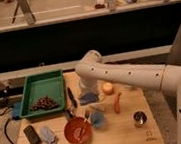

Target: Place sponge in red bowl

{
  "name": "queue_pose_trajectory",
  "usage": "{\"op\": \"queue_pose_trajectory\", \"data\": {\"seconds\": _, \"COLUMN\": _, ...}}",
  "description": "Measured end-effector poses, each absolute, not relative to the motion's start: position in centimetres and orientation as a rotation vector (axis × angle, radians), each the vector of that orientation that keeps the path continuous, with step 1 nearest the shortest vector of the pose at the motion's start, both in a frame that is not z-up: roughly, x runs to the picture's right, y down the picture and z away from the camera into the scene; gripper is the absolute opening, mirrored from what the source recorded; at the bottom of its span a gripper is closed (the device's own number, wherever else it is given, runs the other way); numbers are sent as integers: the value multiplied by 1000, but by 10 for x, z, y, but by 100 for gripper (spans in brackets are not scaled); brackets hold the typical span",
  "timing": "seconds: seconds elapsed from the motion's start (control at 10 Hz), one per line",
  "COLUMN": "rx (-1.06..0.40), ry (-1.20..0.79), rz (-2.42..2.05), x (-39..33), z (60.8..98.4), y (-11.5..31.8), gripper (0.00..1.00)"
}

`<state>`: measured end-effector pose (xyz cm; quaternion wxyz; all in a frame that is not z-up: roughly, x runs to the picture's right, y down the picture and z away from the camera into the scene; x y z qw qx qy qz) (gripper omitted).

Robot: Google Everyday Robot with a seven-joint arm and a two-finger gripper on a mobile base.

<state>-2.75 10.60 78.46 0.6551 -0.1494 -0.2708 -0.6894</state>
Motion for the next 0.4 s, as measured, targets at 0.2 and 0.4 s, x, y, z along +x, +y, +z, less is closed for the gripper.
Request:
{"op": "queue_pose_trajectory", "data": {"seconds": 0.2, "rx": -330, "ry": -622, "rz": -1581, "x": -33, "z": 776, "y": 111, "gripper": 4}}
{"op": "queue_pose_trajectory", "data": {"seconds": 0.4, "rx": -325, "ry": -628, "rz": -1592, "x": -38, "z": 769, "y": 116, "gripper": 4}}
